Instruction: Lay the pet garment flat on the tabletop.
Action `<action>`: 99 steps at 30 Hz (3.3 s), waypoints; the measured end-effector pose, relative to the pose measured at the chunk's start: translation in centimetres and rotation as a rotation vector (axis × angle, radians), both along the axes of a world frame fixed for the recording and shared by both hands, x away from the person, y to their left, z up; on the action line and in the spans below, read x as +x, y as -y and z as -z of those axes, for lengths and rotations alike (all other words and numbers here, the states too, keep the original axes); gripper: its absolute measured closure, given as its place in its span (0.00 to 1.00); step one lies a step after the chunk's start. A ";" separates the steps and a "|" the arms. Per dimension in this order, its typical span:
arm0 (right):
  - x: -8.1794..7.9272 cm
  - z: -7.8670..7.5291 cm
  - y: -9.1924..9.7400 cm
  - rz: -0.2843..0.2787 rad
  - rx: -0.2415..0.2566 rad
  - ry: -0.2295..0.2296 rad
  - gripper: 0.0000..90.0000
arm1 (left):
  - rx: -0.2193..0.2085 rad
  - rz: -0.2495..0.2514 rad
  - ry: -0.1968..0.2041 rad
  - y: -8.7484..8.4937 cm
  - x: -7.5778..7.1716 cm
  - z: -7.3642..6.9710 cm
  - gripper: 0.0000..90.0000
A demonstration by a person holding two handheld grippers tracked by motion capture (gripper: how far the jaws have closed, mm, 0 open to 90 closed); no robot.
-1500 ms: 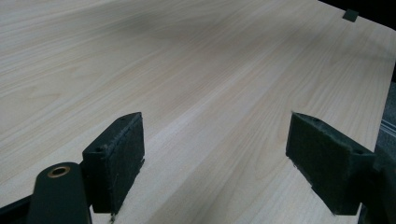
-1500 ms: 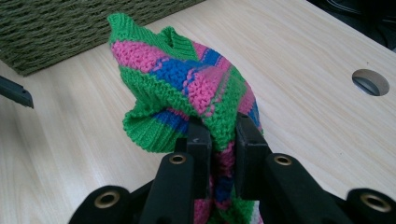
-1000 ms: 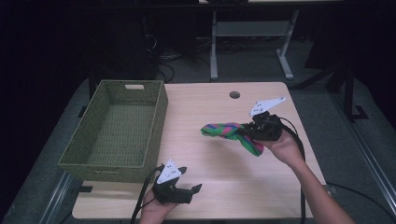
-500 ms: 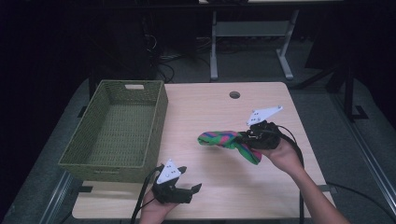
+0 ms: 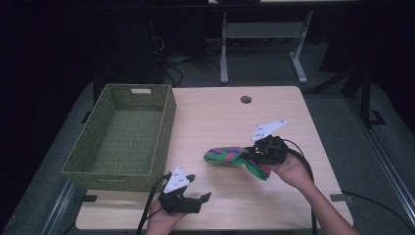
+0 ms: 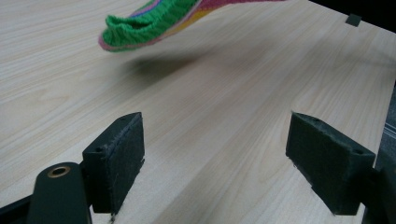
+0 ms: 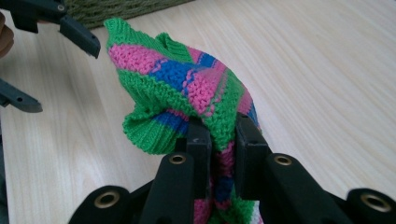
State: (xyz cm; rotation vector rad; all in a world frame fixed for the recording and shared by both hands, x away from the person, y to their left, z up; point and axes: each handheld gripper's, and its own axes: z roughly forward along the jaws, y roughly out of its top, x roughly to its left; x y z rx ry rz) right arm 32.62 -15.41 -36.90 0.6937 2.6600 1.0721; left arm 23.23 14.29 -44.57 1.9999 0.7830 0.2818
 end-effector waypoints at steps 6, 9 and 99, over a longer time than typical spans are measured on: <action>0.0 0.9 -0.3 -0.010 -0.014 -0.013 0.87 | -0.003 -0.003 -0.004 0.0 0.0 0.0 0.21; -0.1 1.5 -0.5 -0.016 -0.017 -0.023 0.87 | -0.005 -0.004 -0.003 0.0 0.0 0.0 0.21; -3.7 5.8 -8.3 -0.313 -0.137 -0.098 0.59 | -0.020 -0.046 0.013 -0.8 0.1 -0.3 0.21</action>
